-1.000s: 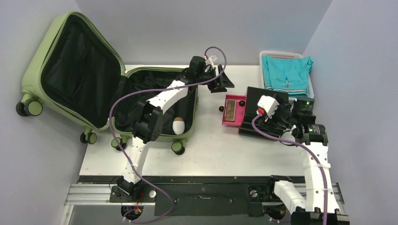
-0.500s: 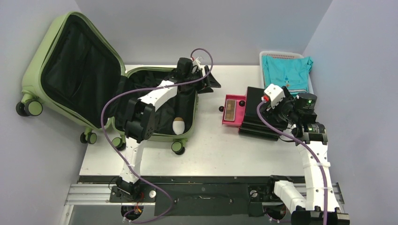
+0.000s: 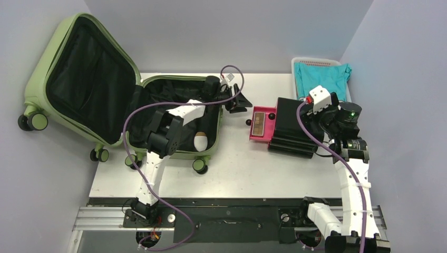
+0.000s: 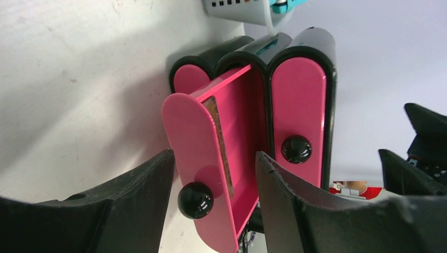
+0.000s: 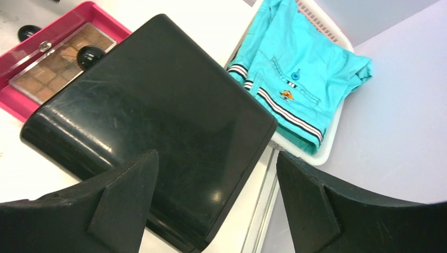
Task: Open, take out, and arrange the luggage
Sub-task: Close the drawer of the storage box.
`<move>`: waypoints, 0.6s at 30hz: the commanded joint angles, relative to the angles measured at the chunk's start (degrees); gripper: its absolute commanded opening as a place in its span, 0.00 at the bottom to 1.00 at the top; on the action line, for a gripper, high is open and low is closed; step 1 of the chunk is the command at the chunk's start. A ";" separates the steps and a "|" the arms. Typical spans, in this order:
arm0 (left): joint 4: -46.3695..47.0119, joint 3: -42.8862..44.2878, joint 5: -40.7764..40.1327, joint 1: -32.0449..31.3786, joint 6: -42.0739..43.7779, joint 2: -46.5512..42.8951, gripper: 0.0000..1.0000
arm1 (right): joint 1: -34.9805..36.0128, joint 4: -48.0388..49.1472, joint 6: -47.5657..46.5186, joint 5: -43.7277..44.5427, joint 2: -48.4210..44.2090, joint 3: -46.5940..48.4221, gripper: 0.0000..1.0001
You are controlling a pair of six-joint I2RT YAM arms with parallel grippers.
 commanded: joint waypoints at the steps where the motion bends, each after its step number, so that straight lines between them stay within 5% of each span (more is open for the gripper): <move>1: 6.64 -0.46 1.70 -0.90 -2.85 2.09 0.53 | -0.80 4.41 2.31 2.04 -0.27 -0.78 0.78; 18: 12.52 -1.16 3.13 -3.19 -8.44 5.26 0.43 | -0.97 5.34 1.41 2.64 -0.28 -2.53 0.78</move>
